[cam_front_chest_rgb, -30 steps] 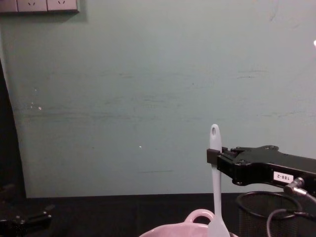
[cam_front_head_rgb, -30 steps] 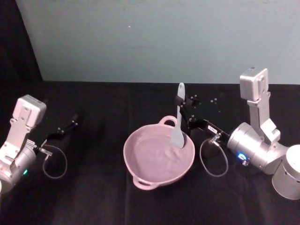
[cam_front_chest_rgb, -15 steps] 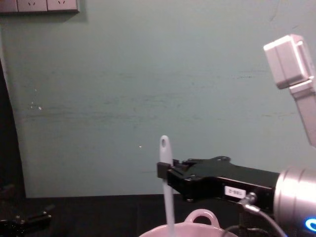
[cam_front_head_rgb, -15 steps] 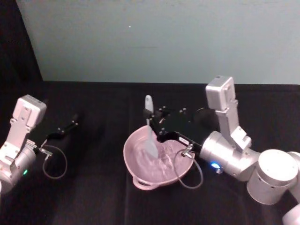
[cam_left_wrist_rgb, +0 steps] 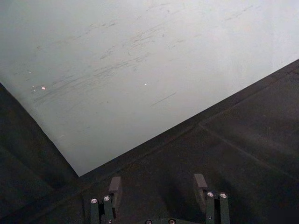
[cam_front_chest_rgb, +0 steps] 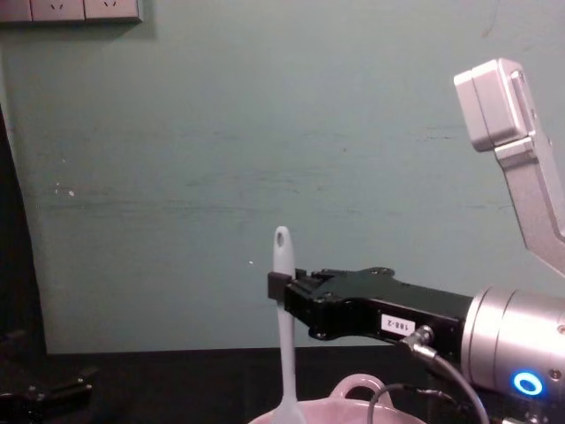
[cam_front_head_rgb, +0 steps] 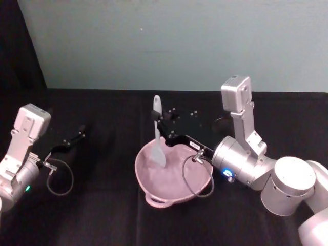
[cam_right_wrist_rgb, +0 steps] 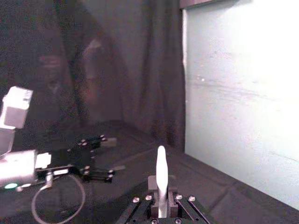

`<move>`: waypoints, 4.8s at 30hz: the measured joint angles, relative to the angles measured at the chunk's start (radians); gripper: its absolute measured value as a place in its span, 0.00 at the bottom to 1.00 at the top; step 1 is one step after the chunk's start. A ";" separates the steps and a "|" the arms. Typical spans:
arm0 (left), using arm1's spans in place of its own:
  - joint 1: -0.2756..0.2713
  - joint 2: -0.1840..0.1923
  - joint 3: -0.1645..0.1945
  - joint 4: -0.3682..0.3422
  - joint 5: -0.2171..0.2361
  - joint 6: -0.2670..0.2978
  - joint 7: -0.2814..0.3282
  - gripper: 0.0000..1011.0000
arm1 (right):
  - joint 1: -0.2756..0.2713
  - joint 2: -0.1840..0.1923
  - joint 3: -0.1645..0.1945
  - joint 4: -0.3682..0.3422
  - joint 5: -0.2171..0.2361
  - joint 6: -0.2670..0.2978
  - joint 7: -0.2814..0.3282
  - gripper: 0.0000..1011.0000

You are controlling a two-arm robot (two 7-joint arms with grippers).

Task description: Use the one hand to pick up the spoon and stir the clear water in the bowl.

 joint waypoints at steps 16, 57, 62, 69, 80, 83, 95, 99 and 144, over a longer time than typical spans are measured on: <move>0.000 0.000 0.000 0.000 0.000 0.000 0.000 0.99 | -0.035 0.065 0.096 -0.037 0.015 -0.001 -0.051 0.12; 0.000 0.000 0.000 0.000 0.000 0.000 0.000 0.99 | 0.012 -0.002 0.013 0.018 0.001 -0.020 -0.014 0.12; 0.000 0.000 0.000 0.000 0.000 0.000 0.000 0.99 | -0.001 0.019 0.043 0.009 -0.004 -0.019 -0.040 0.12; 0.000 0.000 0.000 0.000 0.000 0.000 0.000 0.99 | -0.022 0.052 0.064 -0.029 -0.024 0.002 -0.052 0.12; 0.000 0.000 0.000 0.000 0.000 0.000 0.000 0.99 | -0.063 0.091 0.058 -0.105 -0.059 0.041 -0.051 0.12; 0.000 0.000 0.000 0.000 0.000 0.000 0.000 0.99 | -0.074 0.092 0.040 -0.132 -0.067 0.048 -0.040 0.12; 0.000 0.000 0.000 0.000 0.000 0.000 0.000 0.99 | -0.059 0.046 -0.010 -0.124 -0.054 0.042 -0.004 0.12; 0.000 0.000 0.000 0.000 0.000 0.000 0.000 0.99 | -0.031 0.019 -0.019 -0.087 -0.038 0.028 0.004 0.12; 0.000 0.000 0.000 0.000 0.000 0.000 0.000 0.99 | -0.070 0.073 0.015 -0.137 -0.028 0.054 -0.021 0.12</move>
